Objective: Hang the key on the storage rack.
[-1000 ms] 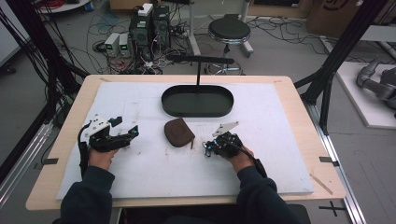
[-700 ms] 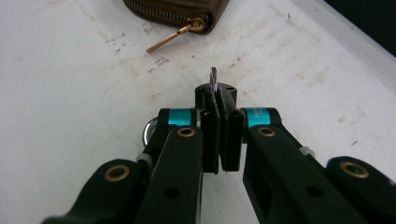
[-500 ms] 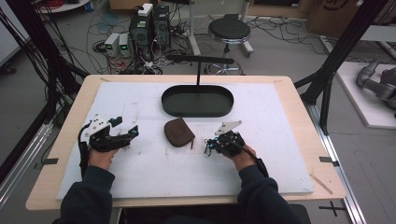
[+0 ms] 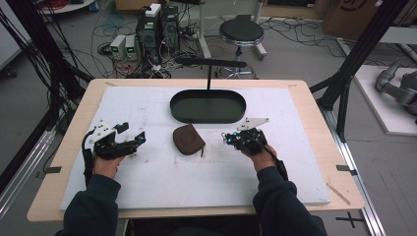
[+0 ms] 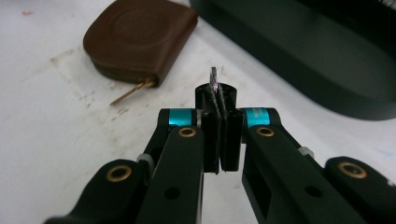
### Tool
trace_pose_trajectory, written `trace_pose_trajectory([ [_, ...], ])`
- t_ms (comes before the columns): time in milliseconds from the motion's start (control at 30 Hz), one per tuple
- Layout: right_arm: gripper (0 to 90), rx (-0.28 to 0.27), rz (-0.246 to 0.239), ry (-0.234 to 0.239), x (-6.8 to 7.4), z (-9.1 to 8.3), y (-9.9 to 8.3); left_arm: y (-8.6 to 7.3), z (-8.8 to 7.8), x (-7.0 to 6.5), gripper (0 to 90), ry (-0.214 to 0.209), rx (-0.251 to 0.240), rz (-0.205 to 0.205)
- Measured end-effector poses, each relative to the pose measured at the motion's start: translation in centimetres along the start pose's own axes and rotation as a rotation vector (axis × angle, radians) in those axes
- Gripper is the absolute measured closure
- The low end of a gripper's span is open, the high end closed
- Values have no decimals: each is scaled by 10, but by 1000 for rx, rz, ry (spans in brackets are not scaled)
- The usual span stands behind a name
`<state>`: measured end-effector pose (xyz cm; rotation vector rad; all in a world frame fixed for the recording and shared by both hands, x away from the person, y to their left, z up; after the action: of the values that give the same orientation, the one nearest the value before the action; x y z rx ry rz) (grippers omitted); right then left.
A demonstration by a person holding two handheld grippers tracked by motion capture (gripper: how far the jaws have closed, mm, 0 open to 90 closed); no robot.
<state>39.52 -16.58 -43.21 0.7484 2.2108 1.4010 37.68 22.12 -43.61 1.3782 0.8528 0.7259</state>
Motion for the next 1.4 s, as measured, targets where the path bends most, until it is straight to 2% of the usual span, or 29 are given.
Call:
trace_pose_trajectory([
  [267, 900, -62, 0, -56, -30, -1, 34, 0, 0, 0, 230, -2, -2, 1],
  [367, 900, -96, 16, -83, -47, -1, 49, 0, 0, 0, 233, -4, -1, 3],
  [467, 900, -148, 25, -82, -65, 0, 64, 0, 0, 0, 233, -4, -5, -1],
  [533, 900, -163, 34, -90, -77, 3, 75, 0, 0, 0, 233, -2, -7, -2],
  [700, 900, -178, 20, -127, -100, 10, 95, 0, 0, 1, 233, -3, -8, 1],
  [767, 900, -165, 8, -143, -109, 14, 101, 0, 0, 1, 233, -7, -4, 2],
  [833, 900, -175, 21, -157, -119, 18, 105, -1, 1, 1, 233, -8, -2, 1],
  [900, 900, -157, 28, -170, -129, 24, 108, -1, 1, 1, 233, -8, 0, 3],
  [933, 900, -167, 21, -184, -132, 25, 109, -1, 0, 1, 233, -8, -2, 2],
  [1033, 900, -181, 43, -207, -142, 30, 111, -1, 0, 1, 233, -9, 3, 3],
  [1100, 900, -171, 45, -228, -146, 33, 110, -1, 0, 1, 233, -9, 0, 2],
  [1200, 900, -185, 64, -249, -152, 35, 109, -1, -1, 2, 233, -7, -3, -1],
  [1300, 899, -195, 86, -256, -157, 34, 107, -1, -1, 3, 233, -4, -1, 1],
  [1400, 898, -199, 81, -262, -159, 36, 106, -1, -1, 3, 233, -6, -2, -1],
])
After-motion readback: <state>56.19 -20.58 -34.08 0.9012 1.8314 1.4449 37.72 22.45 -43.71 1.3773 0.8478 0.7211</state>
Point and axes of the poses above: each handheld gripper's, and its own axes: z roughly forward along the jaws, y roughly out of its top, x roughly to its left, the point moved 5 cm from there along z, roughly forward along the jaws, and after that the axes turned 15 degrees about -x, right-handed, at the moved point
